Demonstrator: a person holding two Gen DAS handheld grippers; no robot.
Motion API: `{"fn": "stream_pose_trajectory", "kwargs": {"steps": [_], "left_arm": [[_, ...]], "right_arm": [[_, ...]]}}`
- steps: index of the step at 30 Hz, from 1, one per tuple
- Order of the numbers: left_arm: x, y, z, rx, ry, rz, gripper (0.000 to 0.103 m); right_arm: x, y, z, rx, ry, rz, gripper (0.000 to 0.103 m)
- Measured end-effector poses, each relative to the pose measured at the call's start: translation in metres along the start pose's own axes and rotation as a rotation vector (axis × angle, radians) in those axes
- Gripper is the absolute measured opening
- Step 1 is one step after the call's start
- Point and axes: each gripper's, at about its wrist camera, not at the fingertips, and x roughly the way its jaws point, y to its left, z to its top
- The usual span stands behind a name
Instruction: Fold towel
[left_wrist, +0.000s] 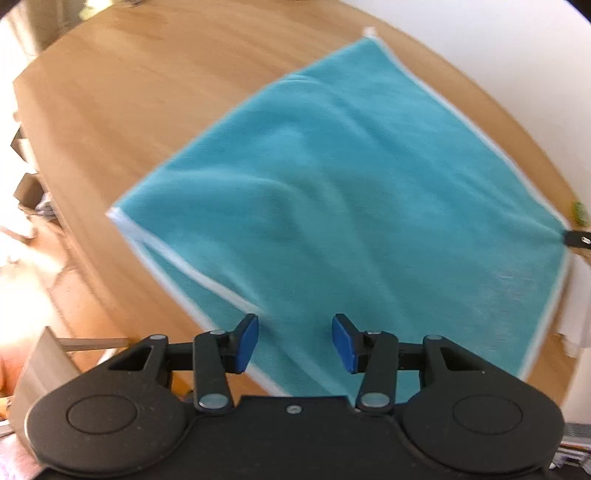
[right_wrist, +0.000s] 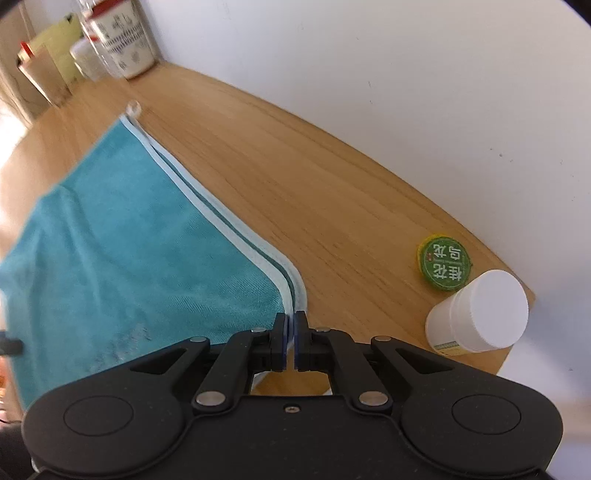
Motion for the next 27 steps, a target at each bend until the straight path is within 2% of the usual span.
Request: {"fn": "stream_pose_trajectory", "kwargs": {"steps": [2,5,10,12,15,19,22,27], "left_arm": [[-0.01,0.008,0.003,0.009,-0.004,-0.011,0.046],[-0.029,0.012,0.016,0.09,-0.055,-0.002,0.046],[-0.037,0.015,0.049,0.207,-0.101,0.004,0.046],[-0.037,0.018,0.064,0.259,-0.11,-0.004,0.046],[-0.027,0.01,0.085,0.375,-0.113,-0.045,0.046],[-0.013,0.01,0.106,0.541,-0.109,-0.098,0.046],[-0.001,0.007,0.112,0.67,-0.128,-0.153,0.052],[0.022,0.006,0.118,0.782,-0.091,-0.183,0.053]], "right_arm": [[-0.003,0.006,-0.003,0.001,-0.018,-0.024,0.008],[-0.016,0.011,-0.01,0.019,-0.049,-0.053,0.021],[-0.057,0.026,-0.036,0.029,-0.058,-0.105,0.023],[-0.073,0.032,-0.053,0.08,-0.062,-0.091,0.034],[-0.081,0.057,-0.087,0.225,-0.045,-0.081,0.034],[-0.074,0.099,-0.136,0.549,-0.026,-0.073,0.034],[-0.07,0.13,-0.173,0.792,-0.011,-0.066,0.034],[-0.059,0.173,-0.193,1.025,-0.073,-0.08,0.034]]}}
